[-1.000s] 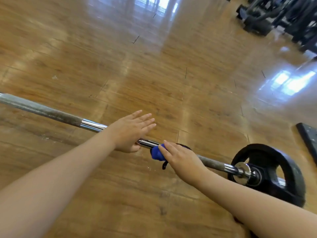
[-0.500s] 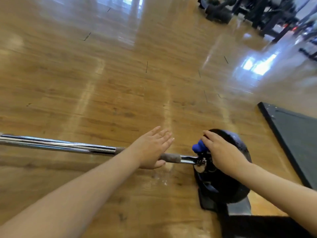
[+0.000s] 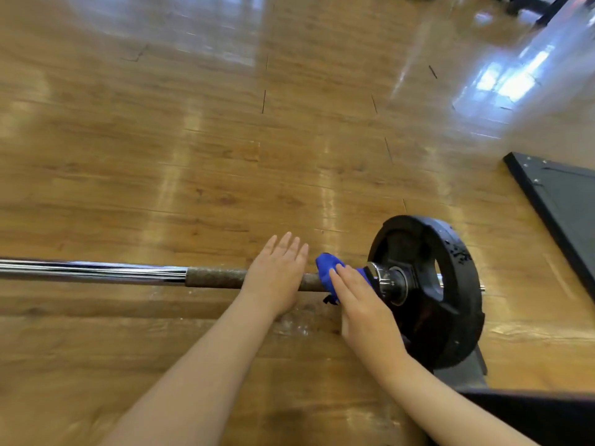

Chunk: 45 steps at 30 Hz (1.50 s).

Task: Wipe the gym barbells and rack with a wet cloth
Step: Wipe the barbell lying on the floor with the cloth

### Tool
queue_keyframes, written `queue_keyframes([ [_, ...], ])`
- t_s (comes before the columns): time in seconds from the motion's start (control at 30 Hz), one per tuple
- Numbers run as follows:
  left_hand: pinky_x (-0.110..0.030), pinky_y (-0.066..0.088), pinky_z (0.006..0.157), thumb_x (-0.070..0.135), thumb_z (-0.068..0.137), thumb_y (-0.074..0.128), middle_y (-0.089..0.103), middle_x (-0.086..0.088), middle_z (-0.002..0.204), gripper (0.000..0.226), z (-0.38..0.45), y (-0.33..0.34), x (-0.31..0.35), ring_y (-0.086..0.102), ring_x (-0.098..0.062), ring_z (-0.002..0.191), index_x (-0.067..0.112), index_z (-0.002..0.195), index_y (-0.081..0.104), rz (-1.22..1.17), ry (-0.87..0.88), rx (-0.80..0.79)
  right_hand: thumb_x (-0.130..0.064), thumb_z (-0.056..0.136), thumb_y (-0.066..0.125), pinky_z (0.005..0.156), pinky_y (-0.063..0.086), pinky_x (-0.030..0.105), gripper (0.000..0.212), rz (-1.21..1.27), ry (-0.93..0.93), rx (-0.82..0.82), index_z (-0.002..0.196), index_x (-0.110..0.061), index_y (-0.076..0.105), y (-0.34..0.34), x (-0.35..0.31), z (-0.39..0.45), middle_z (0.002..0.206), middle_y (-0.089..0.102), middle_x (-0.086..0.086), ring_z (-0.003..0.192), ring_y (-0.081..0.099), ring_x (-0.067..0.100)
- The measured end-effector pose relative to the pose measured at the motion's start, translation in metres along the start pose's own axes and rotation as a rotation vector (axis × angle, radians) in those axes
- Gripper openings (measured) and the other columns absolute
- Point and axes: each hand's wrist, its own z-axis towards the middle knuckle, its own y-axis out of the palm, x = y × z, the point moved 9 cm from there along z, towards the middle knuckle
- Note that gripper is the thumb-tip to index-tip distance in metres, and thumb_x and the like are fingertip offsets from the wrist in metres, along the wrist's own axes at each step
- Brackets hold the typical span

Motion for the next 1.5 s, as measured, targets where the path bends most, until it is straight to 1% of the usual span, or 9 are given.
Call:
queue_keyframes([
  [0.1, -0.038, -0.002, 0.117, 0.02, 0.098, 0.042, 0.005, -0.011, 0.159, 0.068, -0.001, -0.001, 0.002, -0.001, -0.024, 0.146, 0.007, 0.151, 0.002, 0.011, 0.005, 0.04, 0.016, 0.071, 0.063, 0.116, 0.009, 0.029, 0.059, 0.017, 0.02, 0.003, 0.127, 0.003, 0.053, 0.004, 0.008, -0.015, 0.133, 0.052, 0.018, 0.122, 0.053, 0.029],
  [0.27, -0.038, -0.002, 0.117, 0.011, 0.098, 0.037, 0.007, -0.013, 0.158, 0.061, -0.006, -0.004, 0.005, 0.001, -0.025, 0.146, 0.005, 0.15, 0.005, 0.024, 0.02, 0.085, 0.014, 0.062, 0.078, 0.099, 0.036, 0.032, 0.059, 0.125, 0.136, 0.038, 0.118, 0.004, 0.062, 0.001, 0.012, 0.02, 0.12, 0.062, 0.02, 0.11, 0.062, 0.031],
  [0.4, -0.038, 0.0, 0.118, 0.009, 0.098, 0.035, 0.008, -0.015, 0.158, 0.059, -0.006, -0.005, 0.005, 0.002, -0.026, 0.146, 0.004, 0.15, 0.007, 0.023, 0.024, 0.108, 0.015, 0.062, 0.077, 0.098, 0.035, 0.04, 0.058, 0.084, 0.124, 0.02, 0.117, 0.005, 0.062, 0.004, 0.013, 0.02, 0.118, 0.063, 0.02, 0.11, 0.062, 0.031],
  [0.57, -0.037, -0.002, 0.117, 0.007, 0.097, 0.036, 0.008, -0.016, 0.157, 0.06, -0.004, -0.003, 0.004, 0.002, -0.026, 0.146, 0.004, 0.15, 0.007, 0.022, 0.024, 0.103, 0.022, 0.057, 0.074, 0.114, 0.009, 0.033, 0.07, 0.031, 0.092, 0.051, 0.123, 0.005, 0.056, -0.003, 0.013, -0.023, 0.126, 0.058, 0.022, 0.118, 0.056, 0.032],
  [0.7, -0.037, 0.0, 0.117, 0.007, 0.097, 0.036, 0.009, -0.016, 0.157, 0.06, -0.004, -0.004, 0.004, 0.002, -0.026, 0.146, 0.004, 0.15, 0.008, 0.026, 0.023, 0.122, 0.026, 0.053, 0.071, 0.1, 0.037, 0.037, 0.065, 0.13, 0.103, 0.055, 0.114, 0.006, 0.063, 0.003, 0.009, 0.014, 0.116, 0.064, 0.021, 0.108, 0.063, 0.035],
  [1.0, -0.036, 0.0, 0.117, 0.008, 0.098, 0.032, 0.011, -0.016, 0.157, 0.057, -0.004, -0.004, 0.005, 0.004, -0.026, 0.146, 0.005, 0.15, 0.009, 0.035, 0.037, 0.139, 0.024, 0.054, 0.074, 0.094, 0.047, 0.048, 0.065, 0.115, 0.065, 0.057, 0.114, 0.003, 0.064, -0.005, 0.002, -0.021, 0.119, 0.062, 0.02, 0.111, 0.061, 0.032],
  [1.13, -0.036, 0.0, 0.117, 0.008, 0.098, 0.03, 0.012, -0.015, 0.157, 0.055, -0.004, -0.004, 0.004, 0.005, -0.026, 0.146, 0.004, 0.149, 0.011, 0.043, 0.022, 0.15, 0.017, 0.06, 0.076, 0.097, 0.037, 0.023, 0.056, 0.174, 0.037, 0.041, 0.113, 0.003, 0.065, 0.0, 0.004, 0.017, 0.114, 0.066, 0.016, 0.105, 0.064, 0.03],
  [1.27, -0.035, -0.001, 0.117, 0.008, 0.098, 0.029, 0.011, -0.015, 0.157, 0.055, -0.005, -0.004, 0.004, 0.004, -0.025, 0.146, 0.004, 0.149, 0.01, 0.036, 0.022, 0.144, 0.014, 0.071, 0.066, 0.101, 0.03, 0.018, 0.05, 0.214, -0.005, 0.037, 0.119, 0.002, 0.062, 0.003, 0.01, 0.015, 0.118, 0.063, 0.014, 0.11, 0.056, 0.026],
  [1.5, -0.036, -0.001, 0.117, 0.008, 0.098, 0.03, 0.011, -0.016, 0.157, 0.055, -0.006, -0.003, 0.003, 0.004, -0.026, 0.146, 0.004, 0.149, 0.01, 0.027, 0.024, 0.158, 0.011, 0.075, 0.053, 0.094, 0.05, 0.043, 0.042, 0.129, 0.008, 0.176, 0.116, 0.006, 0.062, 0.001, -0.001, 0.012, 0.114, 0.064, 0.019, 0.107, 0.061, 0.033],
])
